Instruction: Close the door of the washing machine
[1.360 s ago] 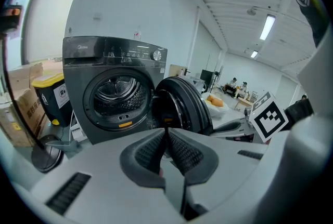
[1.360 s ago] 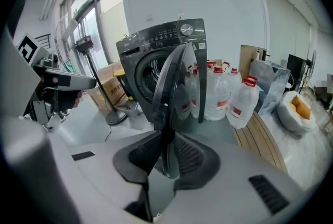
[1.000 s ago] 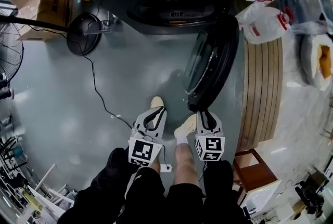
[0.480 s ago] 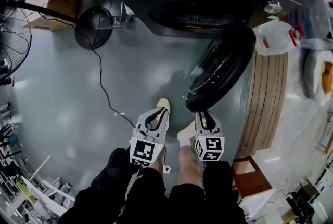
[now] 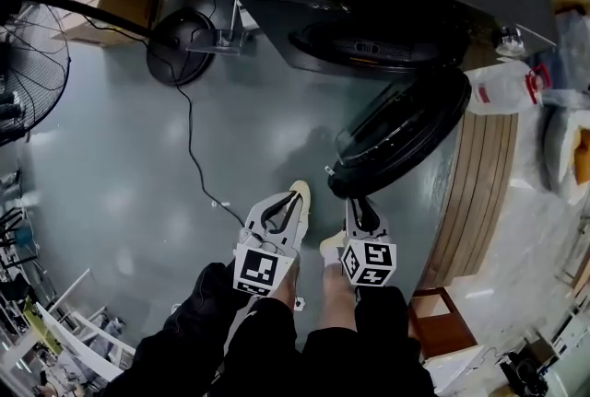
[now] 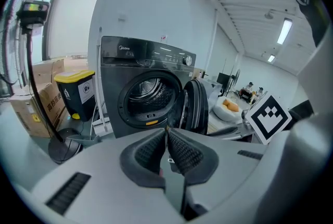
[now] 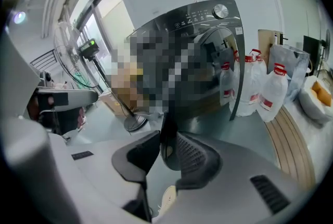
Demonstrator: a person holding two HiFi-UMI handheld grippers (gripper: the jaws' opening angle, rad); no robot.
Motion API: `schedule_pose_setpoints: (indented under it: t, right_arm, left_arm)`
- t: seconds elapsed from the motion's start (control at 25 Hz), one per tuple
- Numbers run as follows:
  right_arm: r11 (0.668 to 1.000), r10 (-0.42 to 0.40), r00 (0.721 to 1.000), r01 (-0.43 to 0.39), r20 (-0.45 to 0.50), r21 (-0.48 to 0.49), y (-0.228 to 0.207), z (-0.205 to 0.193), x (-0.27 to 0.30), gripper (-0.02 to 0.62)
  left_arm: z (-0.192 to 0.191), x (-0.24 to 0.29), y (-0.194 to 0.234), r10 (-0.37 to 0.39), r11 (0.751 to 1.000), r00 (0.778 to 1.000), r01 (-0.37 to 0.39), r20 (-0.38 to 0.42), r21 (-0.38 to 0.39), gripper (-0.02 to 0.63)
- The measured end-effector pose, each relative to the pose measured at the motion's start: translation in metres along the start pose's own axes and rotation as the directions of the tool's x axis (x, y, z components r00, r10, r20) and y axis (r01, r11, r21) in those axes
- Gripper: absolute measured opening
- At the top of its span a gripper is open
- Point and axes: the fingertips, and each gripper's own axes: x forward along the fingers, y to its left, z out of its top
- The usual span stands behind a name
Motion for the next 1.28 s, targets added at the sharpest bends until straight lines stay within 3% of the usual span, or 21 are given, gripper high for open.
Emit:
schedule_pose_setpoints:
  t: [0.92,1.28]
  right_arm:
    - [0.997,0.050,0.999,-0.050,0.006,0.058,0.072,0.073,0.091,0.106]
    - [0.994,0.093,0.995,-0.095,0.031,0.062,0.084,0.108,0.135,0.100]
  left_arm:
    - [0.035,0.019,0.109,0.061,0.998,0.998,-0.060,0.013,-0.030,0.035]
    - [0.047,0.043,0.142,0.134,0.987,0.991,-0.132,0.012,-0.087,0.035]
